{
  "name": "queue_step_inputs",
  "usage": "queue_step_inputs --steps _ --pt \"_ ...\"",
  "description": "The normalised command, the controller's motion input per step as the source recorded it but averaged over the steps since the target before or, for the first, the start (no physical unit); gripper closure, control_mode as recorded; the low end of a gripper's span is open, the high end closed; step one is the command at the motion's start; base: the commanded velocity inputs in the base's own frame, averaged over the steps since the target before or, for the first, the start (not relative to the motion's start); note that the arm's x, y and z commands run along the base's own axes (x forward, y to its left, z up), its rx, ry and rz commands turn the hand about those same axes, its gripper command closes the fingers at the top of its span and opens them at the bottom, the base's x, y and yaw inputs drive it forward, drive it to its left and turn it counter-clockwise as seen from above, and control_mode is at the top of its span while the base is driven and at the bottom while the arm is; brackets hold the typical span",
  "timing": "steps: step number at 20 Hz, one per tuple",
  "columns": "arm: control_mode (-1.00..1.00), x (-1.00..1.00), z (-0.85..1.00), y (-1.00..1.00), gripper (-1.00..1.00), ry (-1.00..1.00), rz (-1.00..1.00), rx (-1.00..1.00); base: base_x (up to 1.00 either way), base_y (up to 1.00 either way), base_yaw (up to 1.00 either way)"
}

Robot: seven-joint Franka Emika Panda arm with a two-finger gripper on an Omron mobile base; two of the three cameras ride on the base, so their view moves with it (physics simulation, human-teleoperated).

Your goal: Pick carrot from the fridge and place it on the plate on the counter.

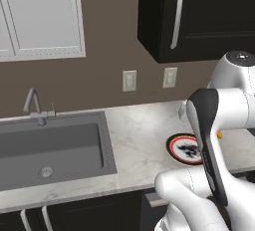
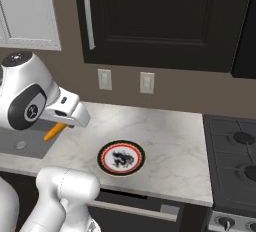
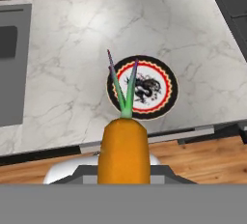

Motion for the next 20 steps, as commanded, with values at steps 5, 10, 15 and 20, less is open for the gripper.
queue_step_inputs --steps 5,10,15,20 --pt "1.00 0.00 0.00 0.00 1.00 0.00 0.00 0.00 0.06 -0.47 0.00" --pt "1.00 0.00 0.00 0.00 1.00 0.00 0.00 0.00 0.17 -0.46 0.00" --pt "-1.00 0.35 -0.40 -0.49 1.00 0.00 -0.01 0.09 0.00 0.00 0.00" --pt "-1.00 0.34 -0.73 -0.37 1.00 0.00 0.00 0.05 0.00 0.00 0.00"
